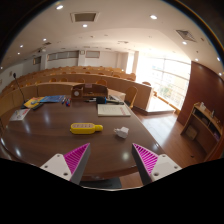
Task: Unplug charger
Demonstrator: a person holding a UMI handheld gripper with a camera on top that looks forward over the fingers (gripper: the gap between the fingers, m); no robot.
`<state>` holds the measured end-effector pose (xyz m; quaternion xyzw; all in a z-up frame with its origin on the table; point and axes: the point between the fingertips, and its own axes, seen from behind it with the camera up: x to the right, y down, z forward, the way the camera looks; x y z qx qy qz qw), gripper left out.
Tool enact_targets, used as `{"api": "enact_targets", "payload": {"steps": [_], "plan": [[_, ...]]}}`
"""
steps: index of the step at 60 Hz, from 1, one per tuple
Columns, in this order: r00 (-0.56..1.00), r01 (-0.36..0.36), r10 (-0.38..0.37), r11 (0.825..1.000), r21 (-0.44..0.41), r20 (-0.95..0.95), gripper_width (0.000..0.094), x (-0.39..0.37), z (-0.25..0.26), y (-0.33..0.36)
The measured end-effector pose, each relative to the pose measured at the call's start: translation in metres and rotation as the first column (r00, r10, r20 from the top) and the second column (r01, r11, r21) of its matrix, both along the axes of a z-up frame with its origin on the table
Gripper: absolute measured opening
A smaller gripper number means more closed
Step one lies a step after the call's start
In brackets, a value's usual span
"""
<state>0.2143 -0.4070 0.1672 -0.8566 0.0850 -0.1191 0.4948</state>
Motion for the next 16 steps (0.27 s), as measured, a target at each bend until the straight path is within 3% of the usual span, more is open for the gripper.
{"api": "enact_targets", "payload": {"steps": [16], "plan": [[0.999,-0.015,0.015,1.000,0.004,0.032,0.0849,-0.023,0.010,-0.028]]}}
